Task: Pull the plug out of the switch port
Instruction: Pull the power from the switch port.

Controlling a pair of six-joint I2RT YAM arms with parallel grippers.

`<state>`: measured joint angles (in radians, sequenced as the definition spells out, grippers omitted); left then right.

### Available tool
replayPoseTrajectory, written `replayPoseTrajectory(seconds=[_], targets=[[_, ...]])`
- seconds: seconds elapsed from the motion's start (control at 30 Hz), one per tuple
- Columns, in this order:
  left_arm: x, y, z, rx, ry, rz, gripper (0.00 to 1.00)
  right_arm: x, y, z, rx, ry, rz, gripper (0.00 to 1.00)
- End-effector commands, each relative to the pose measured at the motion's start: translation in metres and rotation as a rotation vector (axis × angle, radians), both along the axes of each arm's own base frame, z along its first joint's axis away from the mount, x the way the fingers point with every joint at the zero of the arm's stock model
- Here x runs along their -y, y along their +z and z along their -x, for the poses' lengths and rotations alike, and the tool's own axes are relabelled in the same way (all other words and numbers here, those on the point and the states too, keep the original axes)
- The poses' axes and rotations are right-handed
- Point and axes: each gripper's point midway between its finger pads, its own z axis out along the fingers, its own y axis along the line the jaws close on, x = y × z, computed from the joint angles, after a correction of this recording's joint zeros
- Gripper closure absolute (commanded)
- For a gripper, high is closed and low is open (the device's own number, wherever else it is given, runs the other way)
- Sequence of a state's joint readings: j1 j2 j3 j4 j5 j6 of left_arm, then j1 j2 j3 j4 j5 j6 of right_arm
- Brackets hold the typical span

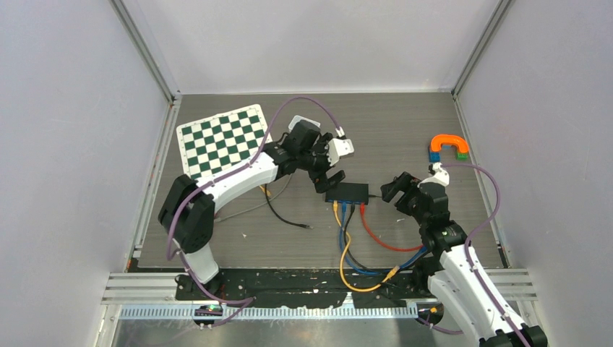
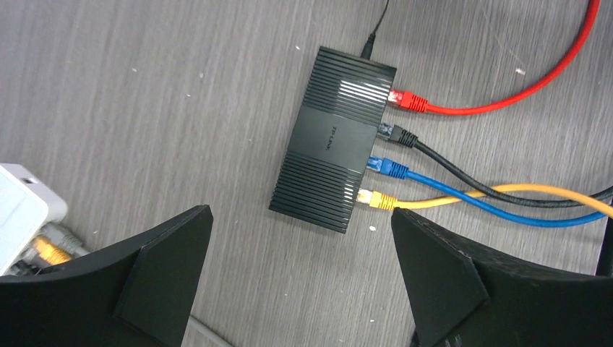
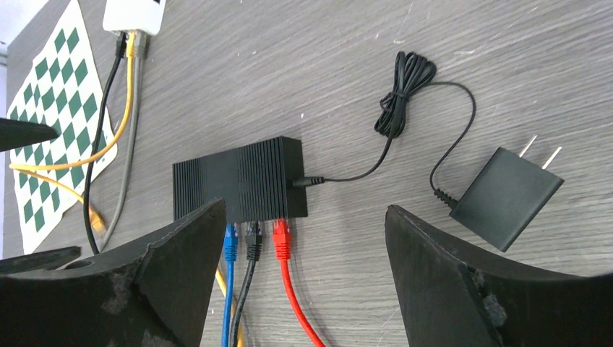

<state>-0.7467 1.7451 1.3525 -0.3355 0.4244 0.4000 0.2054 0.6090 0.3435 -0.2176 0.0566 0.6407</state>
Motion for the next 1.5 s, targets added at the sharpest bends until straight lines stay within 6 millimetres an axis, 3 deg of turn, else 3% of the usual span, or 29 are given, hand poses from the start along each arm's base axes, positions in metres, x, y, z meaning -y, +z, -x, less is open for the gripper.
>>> replayPoseTrajectory(seconds=[0.0,0.3,0.67,1.1,1.3,1.47], targets=[[0.01,-0.007,0.004,-0.038,-0.09,-0.028,0.01,-0.015,-0.011,0.007,-0.059,0.058,-0.067,0.13],[0.015,-0.048,0.023,-0.042,-0.224,-0.206,0.01,-0.026,-0.031,0.012,-0.136,0.105,-0.092,0.12],[0.003,-0.084,0.015,-0.097,-0.236,-0.397,0.06,-0.025,-0.028,0.006,-0.133,0.111,-0.073,0.1],[0.004,-0.105,0.01,-0.115,-0.216,-0.456,0.14,-0.031,-0.037,0.004,-0.171,0.115,-0.11,0.1],[0.009,-0.099,0.0,-0.079,-0.181,-0.439,0.12,-0.033,-0.037,0.004,-0.176,0.118,-0.119,0.1],[0.002,-0.107,0.002,-0.104,-0.196,-0.499,0.1,-0.033,-0.039,0.005,-0.181,0.115,-0.123,0.1]])
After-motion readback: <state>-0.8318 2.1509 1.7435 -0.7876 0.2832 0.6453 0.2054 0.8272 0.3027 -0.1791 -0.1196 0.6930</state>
